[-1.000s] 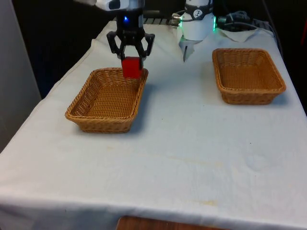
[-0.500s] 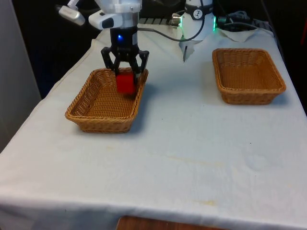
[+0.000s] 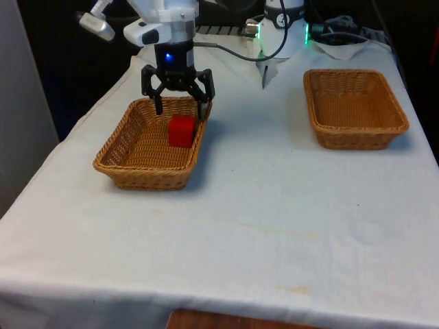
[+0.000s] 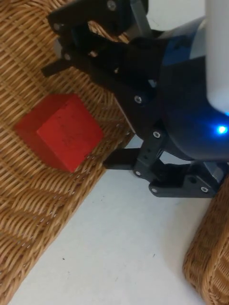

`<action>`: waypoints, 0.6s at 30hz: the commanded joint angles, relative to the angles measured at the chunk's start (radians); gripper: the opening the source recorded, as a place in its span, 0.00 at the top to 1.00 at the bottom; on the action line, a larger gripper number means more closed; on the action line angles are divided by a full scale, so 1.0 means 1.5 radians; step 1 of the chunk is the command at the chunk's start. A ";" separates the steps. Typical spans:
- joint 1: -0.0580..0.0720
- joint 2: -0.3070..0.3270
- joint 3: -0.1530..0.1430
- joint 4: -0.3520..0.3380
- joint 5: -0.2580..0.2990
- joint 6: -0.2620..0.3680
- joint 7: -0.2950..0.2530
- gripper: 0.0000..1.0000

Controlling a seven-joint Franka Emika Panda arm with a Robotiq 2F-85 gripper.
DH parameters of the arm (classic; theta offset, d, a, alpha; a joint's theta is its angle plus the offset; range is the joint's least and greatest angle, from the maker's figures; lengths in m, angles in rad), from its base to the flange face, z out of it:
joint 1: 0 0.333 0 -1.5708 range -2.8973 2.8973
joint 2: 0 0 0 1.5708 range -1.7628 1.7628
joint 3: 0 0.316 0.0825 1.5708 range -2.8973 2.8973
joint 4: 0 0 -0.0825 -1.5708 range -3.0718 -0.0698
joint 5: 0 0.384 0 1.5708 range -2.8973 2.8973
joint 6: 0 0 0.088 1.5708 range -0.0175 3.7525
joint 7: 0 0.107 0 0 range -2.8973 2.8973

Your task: Pick up the red cube and place it into the right basket.

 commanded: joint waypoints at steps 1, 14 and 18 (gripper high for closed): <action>-0.005 -0.002 0.005 0.001 0.006 -0.003 -0.007 0.00; 0.009 -0.031 -0.018 -0.001 -0.017 -0.021 0.009 0.00; 0.012 -0.059 -0.026 -0.009 -0.035 -0.033 0.019 0.00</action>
